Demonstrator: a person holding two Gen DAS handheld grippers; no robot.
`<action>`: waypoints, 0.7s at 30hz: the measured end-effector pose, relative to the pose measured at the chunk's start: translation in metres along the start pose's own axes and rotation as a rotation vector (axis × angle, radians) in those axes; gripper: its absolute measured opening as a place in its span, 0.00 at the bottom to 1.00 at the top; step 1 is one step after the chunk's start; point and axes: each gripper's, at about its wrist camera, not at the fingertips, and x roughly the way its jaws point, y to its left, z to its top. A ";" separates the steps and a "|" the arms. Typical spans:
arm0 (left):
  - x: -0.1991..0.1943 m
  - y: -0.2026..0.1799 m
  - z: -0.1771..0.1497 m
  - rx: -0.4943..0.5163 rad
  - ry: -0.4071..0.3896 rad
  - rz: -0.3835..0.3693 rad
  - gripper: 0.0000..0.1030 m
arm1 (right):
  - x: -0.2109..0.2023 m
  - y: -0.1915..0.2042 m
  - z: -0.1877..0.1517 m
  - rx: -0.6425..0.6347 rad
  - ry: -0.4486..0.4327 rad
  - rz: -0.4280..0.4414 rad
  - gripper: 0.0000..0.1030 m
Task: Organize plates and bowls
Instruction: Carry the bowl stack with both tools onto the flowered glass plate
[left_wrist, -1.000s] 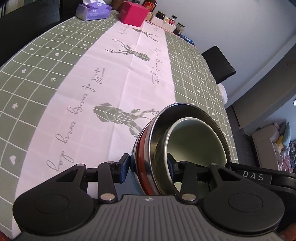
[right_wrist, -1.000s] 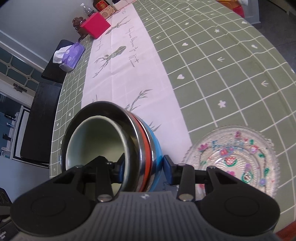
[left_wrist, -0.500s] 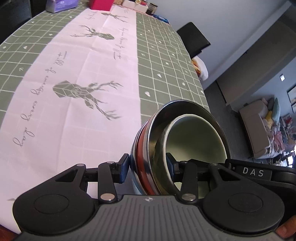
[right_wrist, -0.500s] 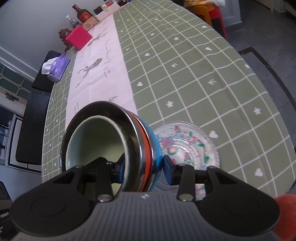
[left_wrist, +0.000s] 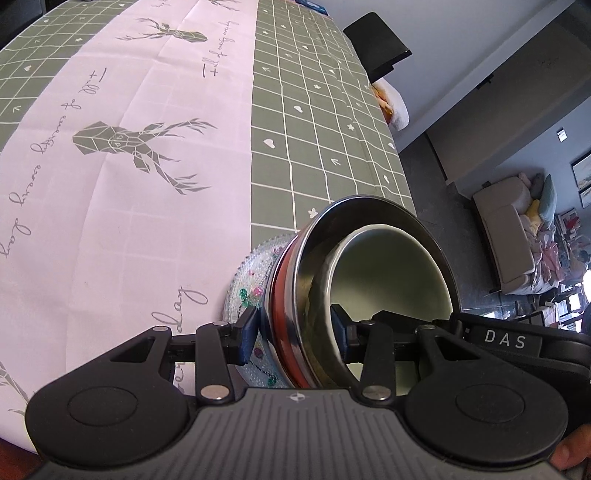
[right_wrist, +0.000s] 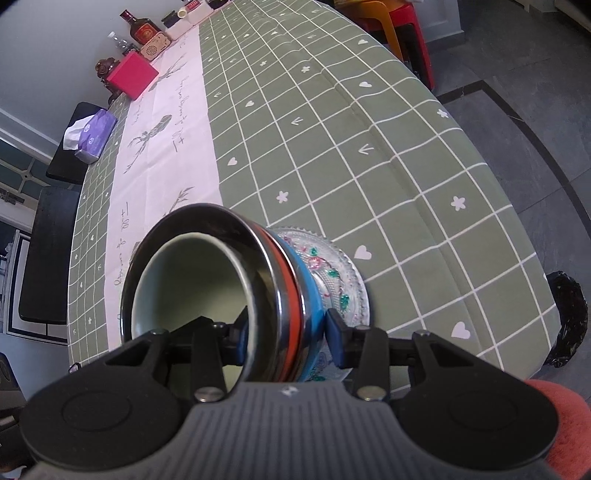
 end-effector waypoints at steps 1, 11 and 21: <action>0.001 0.000 0.000 -0.001 0.002 0.001 0.45 | 0.001 -0.001 0.000 0.002 0.002 0.001 0.38; 0.005 -0.003 -0.002 0.010 -0.015 0.012 0.45 | 0.008 -0.008 0.005 0.003 -0.003 0.019 0.38; 0.007 -0.007 0.000 0.022 -0.024 0.010 0.48 | 0.012 -0.018 0.008 0.028 0.007 0.053 0.39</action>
